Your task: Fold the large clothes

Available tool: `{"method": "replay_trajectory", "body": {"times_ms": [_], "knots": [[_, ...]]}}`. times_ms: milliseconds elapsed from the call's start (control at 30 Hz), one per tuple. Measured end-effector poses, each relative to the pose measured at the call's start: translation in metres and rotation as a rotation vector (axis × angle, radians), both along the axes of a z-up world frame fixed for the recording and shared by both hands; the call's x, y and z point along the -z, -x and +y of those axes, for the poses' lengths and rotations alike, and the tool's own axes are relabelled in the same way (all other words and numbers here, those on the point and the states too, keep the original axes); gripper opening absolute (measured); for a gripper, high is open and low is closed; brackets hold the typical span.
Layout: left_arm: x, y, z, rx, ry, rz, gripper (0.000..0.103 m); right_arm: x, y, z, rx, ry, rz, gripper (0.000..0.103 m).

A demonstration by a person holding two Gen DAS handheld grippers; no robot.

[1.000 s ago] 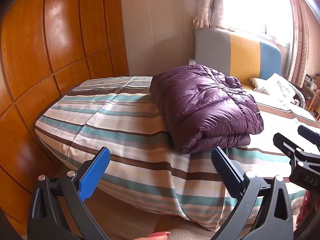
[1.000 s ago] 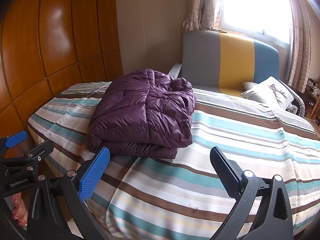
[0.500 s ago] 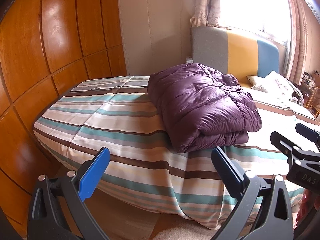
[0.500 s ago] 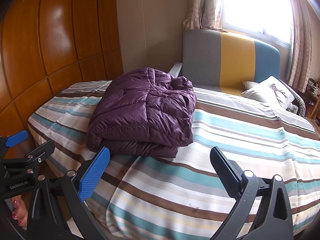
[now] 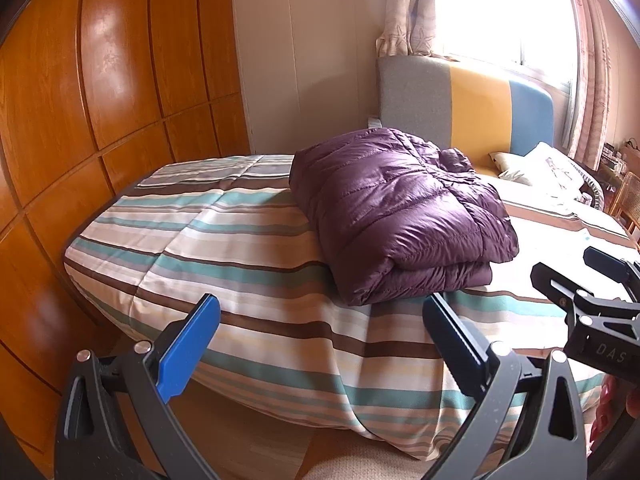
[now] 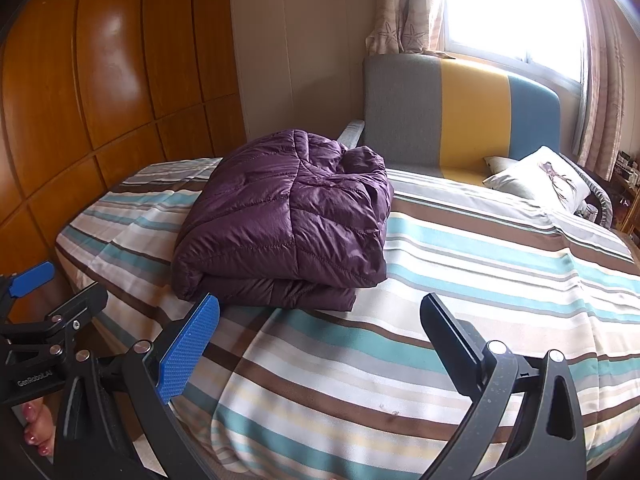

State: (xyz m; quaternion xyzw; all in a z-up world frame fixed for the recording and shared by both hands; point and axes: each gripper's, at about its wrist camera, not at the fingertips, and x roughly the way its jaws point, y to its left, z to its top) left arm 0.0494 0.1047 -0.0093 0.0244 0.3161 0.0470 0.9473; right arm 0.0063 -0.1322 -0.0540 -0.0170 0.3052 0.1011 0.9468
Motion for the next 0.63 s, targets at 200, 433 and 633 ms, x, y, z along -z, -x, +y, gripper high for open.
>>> {"method": "replay_trajectory", "body": {"times_ms": [200, 433, 633], "knots": [[0.007, -0.005, 0.0, 0.005, 0.012, 0.038, 0.101, 0.006, -0.004, -0.002, 0.003, -0.009, 0.021, 0.1], [0.009, -0.005, -0.004, 0.014, 0.001, 0.044, 0.101, 0.009, -0.007, -0.005, 0.01, -0.016, 0.032, 0.1], [0.015, -0.019, -0.001, 0.015, 0.0, 0.084, 0.101, 0.011, -0.015, -0.012, 0.024, -0.01, 0.042, 0.1]]}}
